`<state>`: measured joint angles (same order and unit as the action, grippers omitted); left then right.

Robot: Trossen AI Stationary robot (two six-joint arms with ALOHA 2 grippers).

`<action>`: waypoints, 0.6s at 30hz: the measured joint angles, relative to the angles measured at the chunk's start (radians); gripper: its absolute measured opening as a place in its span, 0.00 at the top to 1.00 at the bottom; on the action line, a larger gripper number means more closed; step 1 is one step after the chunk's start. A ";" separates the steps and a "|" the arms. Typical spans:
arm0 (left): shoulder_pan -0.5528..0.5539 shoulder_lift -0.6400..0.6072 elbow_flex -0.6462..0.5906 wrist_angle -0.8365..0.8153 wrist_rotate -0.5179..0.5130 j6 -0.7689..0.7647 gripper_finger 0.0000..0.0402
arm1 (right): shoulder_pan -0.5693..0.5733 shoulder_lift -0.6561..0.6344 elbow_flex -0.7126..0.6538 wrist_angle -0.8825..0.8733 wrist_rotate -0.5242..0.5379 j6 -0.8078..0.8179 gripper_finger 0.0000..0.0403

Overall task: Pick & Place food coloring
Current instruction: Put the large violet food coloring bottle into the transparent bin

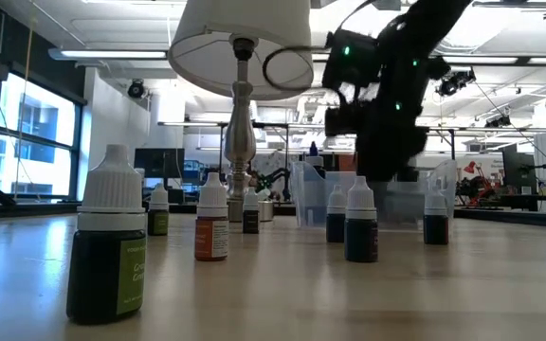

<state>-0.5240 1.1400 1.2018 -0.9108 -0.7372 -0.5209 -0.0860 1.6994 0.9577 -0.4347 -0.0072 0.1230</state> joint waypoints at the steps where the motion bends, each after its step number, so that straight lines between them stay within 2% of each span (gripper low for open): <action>1: 0.000 0.000 0.000 0.000 0.000 0.000 0.74 | 0.000 -0.019 0.000 0.002 0.001 0.011 0.72; 6: 0.000 0.000 0.000 0.000 0.000 0.000 0.74 | 0.019 -0.142 0.000 0.010 0.048 0.035 0.72; 11: 0.000 0.000 0.000 0.001 0.003 0.000 0.74 | 0.089 -0.292 -0.011 0.087 0.262 0.015 0.72; 14: 0.000 0.000 0.000 0.000 0.016 0.000 0.74 | 0.148 -0.377 -0.104 0.310 0.357 -0.035 0.72; 18: 0.000 0.000 0.000 0.000 0.017 0.000 0.74 | 0.213 -0.424 -0.361 0.816 0.414 -0.061 0.72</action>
<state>-0.5240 1.1404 1.2015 -0.9103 -0.7200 -0.5212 0.1267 1.2755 0.5968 0.3812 0.4072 0.0616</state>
